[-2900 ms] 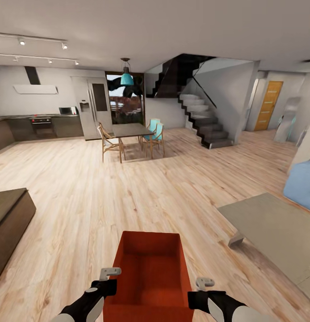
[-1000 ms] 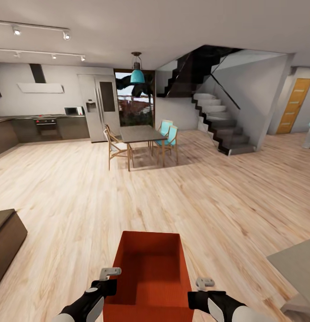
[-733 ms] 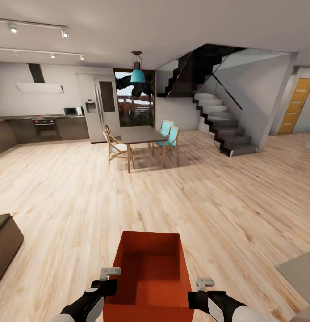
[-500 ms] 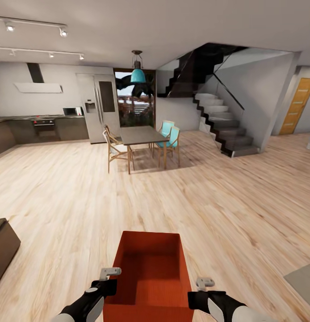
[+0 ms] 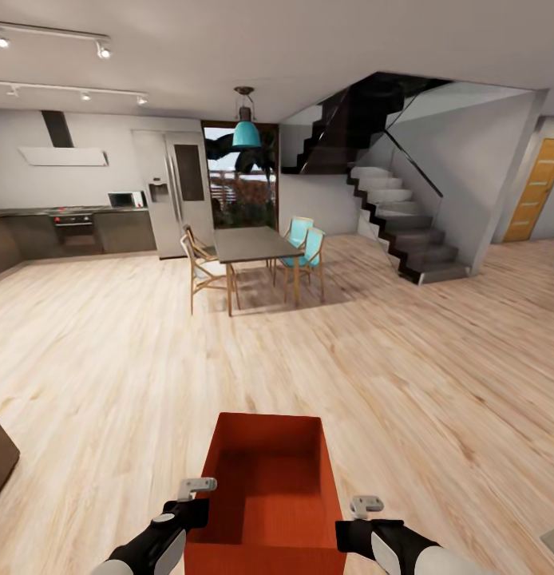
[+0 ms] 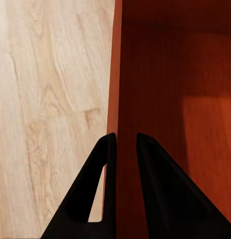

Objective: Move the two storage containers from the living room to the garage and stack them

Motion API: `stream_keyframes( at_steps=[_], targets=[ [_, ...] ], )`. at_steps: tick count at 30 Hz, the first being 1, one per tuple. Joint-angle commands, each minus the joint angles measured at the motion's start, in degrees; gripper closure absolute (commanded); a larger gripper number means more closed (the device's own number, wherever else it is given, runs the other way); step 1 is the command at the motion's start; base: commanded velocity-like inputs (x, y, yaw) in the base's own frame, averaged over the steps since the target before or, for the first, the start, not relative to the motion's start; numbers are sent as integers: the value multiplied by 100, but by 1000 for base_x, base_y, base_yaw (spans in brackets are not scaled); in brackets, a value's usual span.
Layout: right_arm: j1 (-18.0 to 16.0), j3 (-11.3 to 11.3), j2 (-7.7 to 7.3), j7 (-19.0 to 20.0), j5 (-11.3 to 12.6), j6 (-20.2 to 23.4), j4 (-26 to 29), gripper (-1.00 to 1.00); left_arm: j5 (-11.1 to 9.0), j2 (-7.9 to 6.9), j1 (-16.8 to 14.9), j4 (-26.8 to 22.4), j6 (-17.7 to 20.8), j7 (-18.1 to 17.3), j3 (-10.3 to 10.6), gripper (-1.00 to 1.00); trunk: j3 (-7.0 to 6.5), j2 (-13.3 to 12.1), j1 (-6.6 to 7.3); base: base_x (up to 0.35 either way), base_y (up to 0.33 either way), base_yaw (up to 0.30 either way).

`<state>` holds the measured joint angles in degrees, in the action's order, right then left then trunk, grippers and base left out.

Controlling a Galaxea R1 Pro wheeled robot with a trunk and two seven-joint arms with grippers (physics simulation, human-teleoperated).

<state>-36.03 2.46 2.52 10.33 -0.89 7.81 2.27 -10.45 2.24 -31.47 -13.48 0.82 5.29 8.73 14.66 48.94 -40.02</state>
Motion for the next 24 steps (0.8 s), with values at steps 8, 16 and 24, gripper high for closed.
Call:
stream_keyframes(
  at_steps=[8,16,24],
  targets=[
    [-3,118,-129,22,-25,-174,344,100,-151,-6,1,12,15,42,182,100,8,5,-4,333,0,-150],
    [-2,123,-129,22,-25,-174,344,100,-151,-4,1,12,15,42,182,100,8,5,-4,333,2,-218],
    [-6,124,-132,22,-25,-174,344,100,-151,-6,1,12,15,42,182,100,8,5,-4,334,59,-33]
  ],
)
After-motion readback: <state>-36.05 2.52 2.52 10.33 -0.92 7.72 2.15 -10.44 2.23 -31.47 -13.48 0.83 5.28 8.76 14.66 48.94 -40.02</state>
